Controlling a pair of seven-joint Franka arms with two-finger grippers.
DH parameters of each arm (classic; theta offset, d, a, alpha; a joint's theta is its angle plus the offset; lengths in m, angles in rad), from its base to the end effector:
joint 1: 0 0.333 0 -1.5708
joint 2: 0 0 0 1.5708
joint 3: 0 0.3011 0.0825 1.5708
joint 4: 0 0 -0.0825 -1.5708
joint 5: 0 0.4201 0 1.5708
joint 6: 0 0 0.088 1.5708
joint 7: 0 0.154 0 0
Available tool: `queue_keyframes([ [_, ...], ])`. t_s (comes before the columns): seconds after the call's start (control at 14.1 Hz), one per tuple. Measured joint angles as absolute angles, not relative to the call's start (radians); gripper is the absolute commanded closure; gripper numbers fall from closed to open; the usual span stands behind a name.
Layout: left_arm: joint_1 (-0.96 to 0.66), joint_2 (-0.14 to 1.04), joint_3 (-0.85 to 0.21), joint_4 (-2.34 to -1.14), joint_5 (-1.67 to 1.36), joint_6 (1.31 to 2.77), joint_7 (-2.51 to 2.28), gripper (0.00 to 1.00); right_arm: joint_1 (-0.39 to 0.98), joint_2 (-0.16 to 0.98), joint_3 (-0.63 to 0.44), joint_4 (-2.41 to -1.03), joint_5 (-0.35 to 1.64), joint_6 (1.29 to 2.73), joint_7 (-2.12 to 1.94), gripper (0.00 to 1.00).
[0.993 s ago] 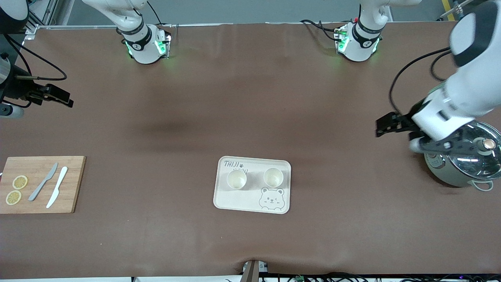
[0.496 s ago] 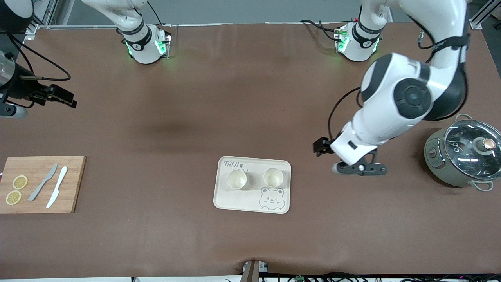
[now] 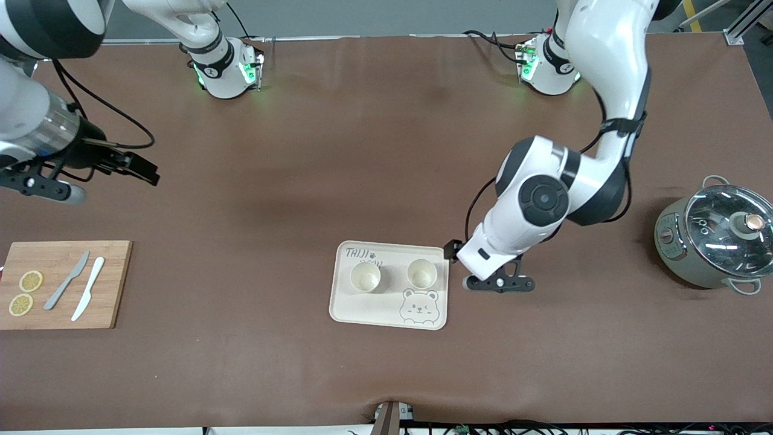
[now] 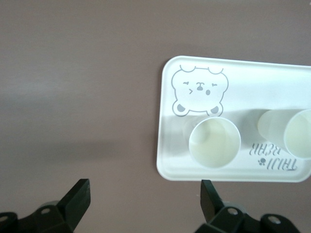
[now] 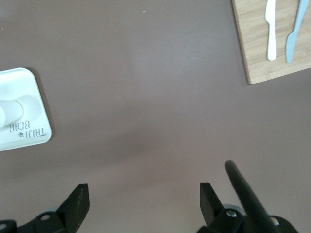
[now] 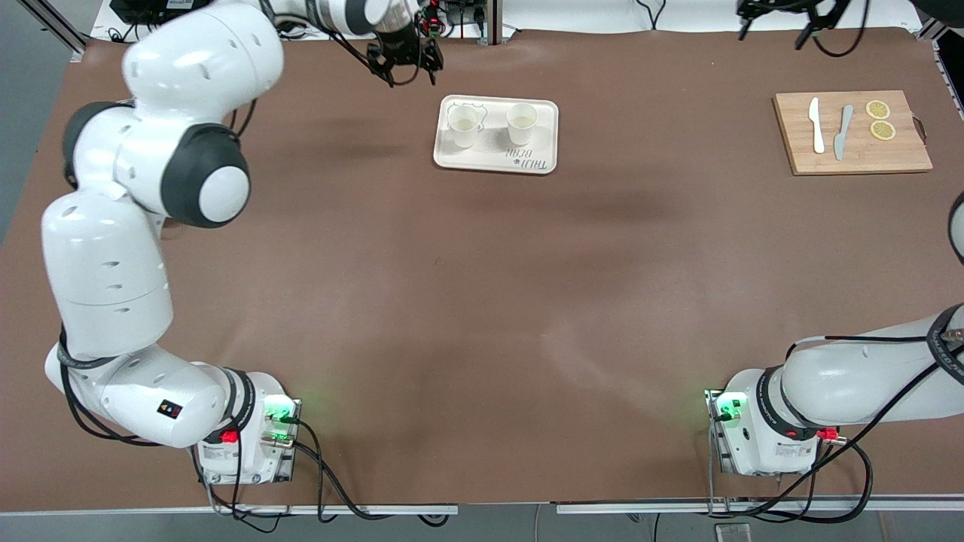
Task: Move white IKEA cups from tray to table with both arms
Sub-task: 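Move the left gripper and the right gripper toward the cups on the tray, then grasp one white cup with each gripper on the tray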
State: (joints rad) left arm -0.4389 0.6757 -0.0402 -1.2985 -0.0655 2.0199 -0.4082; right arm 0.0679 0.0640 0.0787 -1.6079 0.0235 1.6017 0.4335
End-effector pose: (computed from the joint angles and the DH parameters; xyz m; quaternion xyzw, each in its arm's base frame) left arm 0.6797 -0.3544 0.2782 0.9987 -0.0172 0.0027 0.0481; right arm 0.5980 0.0909 0.5083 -0.9889 0.1436 0.0376 0.0036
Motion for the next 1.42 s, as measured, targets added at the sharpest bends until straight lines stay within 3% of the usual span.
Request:
queue_keyframes([
  [0.28,-0.476,0.747,-0.036,-1.293,-0.057,2.123,-0.427,0.0,0.176,0.152,0.08,-1.565,0.028,1.655,0.617,0.0],
  [0.64,-0.489,0.81,-0.036,-1.29,-0.057,2.266,-0.437,0.0,0.25,0.275,0.08,-1.541,0.06,1.848,0.717,0.0],
  [0.99,-0.509,0.847,-0.035,-1.289,-0.056,2.285,-0.441,0.0,0.347,0.422,0.08,-1.522,0.063,2.072,0.808,0.0],
  [1.42,-0.512,0.849,-0.033,-1.288,-0.054,2.285,-0.442,0.0,0.421,0.575,0.078,-1.421,0.062,2.122,0.896,0.0],
])
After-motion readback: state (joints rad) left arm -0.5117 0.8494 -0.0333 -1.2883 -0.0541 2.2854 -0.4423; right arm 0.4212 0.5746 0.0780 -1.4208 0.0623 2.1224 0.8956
